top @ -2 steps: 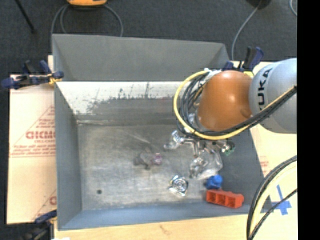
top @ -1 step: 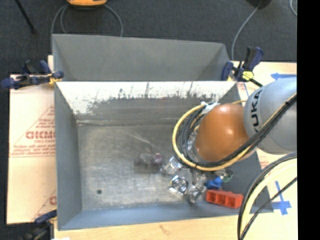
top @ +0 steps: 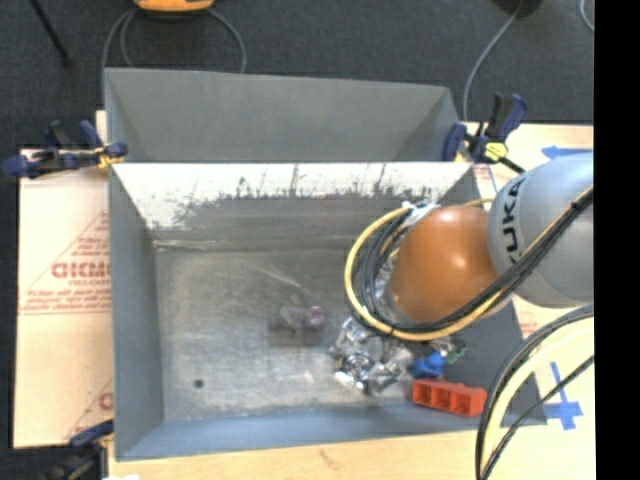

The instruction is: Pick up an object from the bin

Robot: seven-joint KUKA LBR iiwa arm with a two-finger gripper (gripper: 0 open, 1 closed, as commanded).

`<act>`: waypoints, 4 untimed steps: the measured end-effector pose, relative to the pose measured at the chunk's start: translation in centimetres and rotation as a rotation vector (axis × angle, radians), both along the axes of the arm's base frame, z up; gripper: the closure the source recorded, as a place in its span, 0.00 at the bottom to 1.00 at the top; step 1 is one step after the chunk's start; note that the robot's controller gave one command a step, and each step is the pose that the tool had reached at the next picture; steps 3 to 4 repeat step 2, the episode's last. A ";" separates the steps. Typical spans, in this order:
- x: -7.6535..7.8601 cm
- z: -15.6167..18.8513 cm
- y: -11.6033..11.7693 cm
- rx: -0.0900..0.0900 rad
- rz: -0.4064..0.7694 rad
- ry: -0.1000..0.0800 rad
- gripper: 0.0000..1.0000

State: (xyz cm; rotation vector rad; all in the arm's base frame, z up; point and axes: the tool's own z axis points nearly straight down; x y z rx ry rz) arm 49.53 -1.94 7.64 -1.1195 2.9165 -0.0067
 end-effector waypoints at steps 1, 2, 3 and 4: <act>-0.4 10.2 2.0 -0.002 0.002 0.009 1.00; -1.0 16.4 0.8 -0.003 0.003 0.008 1.00; -1.0 16.4 0.8 -0.003 0.003 0.008 1.00; -1.0 16.4 0.8 -0.003 0.003 0.008 1.00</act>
Offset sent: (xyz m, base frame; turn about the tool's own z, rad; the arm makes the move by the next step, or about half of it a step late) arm -0.0056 0.0199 0.0979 -0.0014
